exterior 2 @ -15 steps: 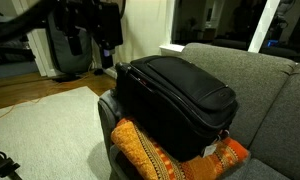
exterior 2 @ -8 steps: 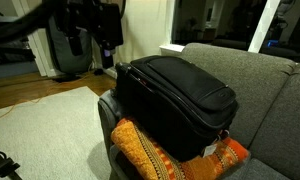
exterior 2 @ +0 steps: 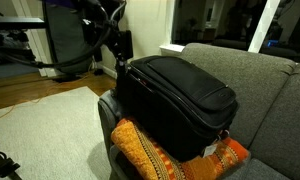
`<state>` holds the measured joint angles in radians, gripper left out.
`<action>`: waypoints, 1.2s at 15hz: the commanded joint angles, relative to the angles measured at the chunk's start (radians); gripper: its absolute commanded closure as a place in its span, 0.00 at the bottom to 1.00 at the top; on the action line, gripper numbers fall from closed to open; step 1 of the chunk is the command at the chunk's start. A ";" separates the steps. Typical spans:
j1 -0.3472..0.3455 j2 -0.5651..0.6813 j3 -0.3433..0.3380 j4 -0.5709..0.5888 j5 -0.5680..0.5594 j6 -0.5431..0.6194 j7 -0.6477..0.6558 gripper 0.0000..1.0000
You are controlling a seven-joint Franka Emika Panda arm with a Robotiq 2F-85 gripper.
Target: Open the zipper of the suitcase.
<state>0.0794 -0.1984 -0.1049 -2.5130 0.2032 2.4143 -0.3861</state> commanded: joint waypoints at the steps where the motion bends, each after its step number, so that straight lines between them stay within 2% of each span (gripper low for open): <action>1: 0.018 0.132 0.053 0.084 0.090 0.081 0.076 0.00; 3: 0.020 0.190 0.091 0.121 0.121 0.125 0.107 0.00; 5: 0.014 0.236 0.124 0.158 0.094 0.139 0.141 0.00; 6: -0.003 0.196 0.123 0.122 0.096 0.116 0.099 0.00; 12: -0.005 0.244 0.144 0.164 0.095 0.124 0.120 0.00; 18: -0.004 0.346 0.165 0.246 0.113 0.166 0.143 0.00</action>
<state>0.0905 0.0941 0.0341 -2.3144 0.3023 2.5445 -0.2701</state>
